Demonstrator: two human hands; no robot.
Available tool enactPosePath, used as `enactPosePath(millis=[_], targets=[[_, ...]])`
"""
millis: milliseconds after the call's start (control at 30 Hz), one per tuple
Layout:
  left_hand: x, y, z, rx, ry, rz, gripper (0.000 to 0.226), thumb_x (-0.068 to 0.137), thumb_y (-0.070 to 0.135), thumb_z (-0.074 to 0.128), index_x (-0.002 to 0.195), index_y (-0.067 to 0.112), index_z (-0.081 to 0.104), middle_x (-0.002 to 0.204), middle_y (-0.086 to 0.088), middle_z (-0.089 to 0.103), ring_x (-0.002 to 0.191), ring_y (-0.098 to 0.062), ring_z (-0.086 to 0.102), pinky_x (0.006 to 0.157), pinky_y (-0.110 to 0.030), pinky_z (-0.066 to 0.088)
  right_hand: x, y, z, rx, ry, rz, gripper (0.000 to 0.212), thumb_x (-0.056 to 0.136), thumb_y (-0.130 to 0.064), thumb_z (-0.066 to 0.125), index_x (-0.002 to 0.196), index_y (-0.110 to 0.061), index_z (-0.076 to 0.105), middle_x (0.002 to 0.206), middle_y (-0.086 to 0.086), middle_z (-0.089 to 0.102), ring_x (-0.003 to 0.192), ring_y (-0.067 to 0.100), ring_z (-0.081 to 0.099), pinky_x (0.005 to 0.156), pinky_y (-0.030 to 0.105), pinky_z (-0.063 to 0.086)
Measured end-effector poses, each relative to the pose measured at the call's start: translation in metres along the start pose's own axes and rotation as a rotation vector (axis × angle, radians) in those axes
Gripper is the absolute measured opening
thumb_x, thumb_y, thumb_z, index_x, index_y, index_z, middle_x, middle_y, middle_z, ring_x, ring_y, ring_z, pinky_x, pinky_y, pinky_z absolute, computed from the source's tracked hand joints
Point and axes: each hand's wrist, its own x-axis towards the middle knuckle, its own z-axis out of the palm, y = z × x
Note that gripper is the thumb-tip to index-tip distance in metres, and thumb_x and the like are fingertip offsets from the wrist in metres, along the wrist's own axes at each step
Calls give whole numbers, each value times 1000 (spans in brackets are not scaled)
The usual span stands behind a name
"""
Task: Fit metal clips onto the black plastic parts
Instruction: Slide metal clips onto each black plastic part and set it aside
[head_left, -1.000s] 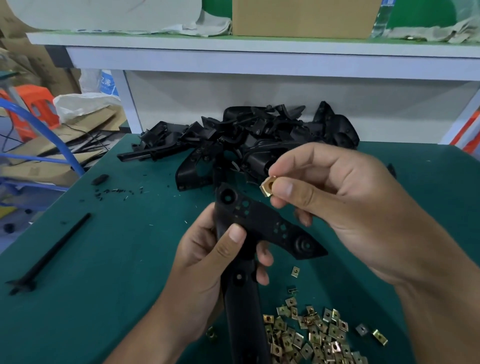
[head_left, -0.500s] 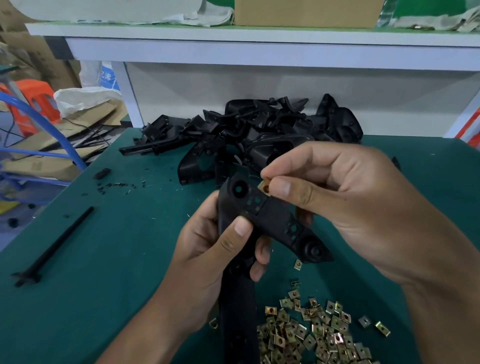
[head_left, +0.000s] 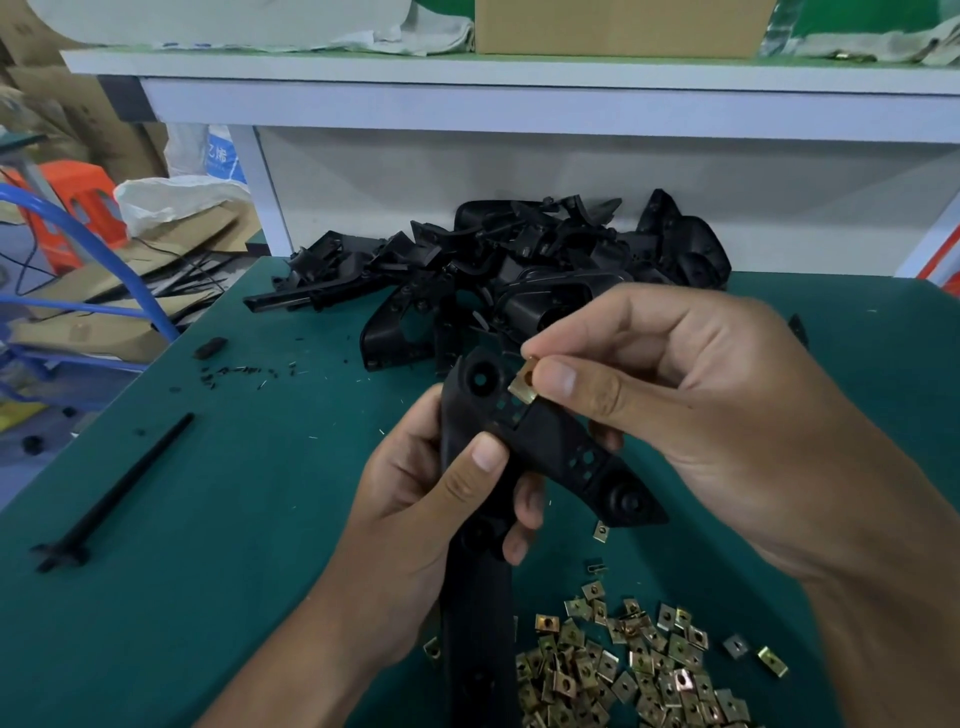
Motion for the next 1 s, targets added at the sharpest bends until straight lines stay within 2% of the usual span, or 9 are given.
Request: enactPosePath(millis=[233, 533, 733, 867, 1000], targets=[[-1, 2, 0, 15, -10, -7, 27, 100, 28, 61, 116, 6, 59, 81, -7, 62, 62, -17, 54, 56, -26, 48, 0, -1, -2, 3, 25, -5, 8, 85, -26, 73, 93, -23, 76, 84, -1, 77, 76, 10, 73, 59, 18, 52], [-1, 4, 1, 9, 3, -18, 28, 98, 30, 64, 114, 7, 60, 78, -7, 62, 61, -16, 55, 55, -25, 48, -1, 0, -1, -19, 35, -15, 8, 86, -26, 73, 93, -22, 76, 86, 0, 77, 79, 9, 73, 58, 16, 51], [-1, 4, 0, 8, -1, -22, 28, 98, 30, 63, 112, 5, 59, 79, -15, 60, 60, -18, 53, 55, -26, 48, -1, 1, 0, -25, 24, -8, 8, 86, -27, 74, 93, -24, 76, 85, -1, 78, 76, 12, 74, 64, 20, 56], [-1, 3, 0, 22, -17, -28, 26, 100, 29, 61, 113, 6, 58, 76, -4, 61, 60, -17, 53, 56, -25, 48, 0, 1, 2, -1, 26, -21, 10, 86, -20, 74, 94, -13, 76, 83, 0, 78, 74, 14, 76, 67, 17, 58], [0, 2, 1, 45, 9, -16, 26, 100, 30, 60, 117, 10, 61, 78, -1, 61, 62, -15, 52, 54, -25, 46, -1, -1, 6, -7, 33, -7, 9, 86, -20, 74, 92, -14, 77, 82, 2, 78, 71, 19, 76, 66, 20, 59]])
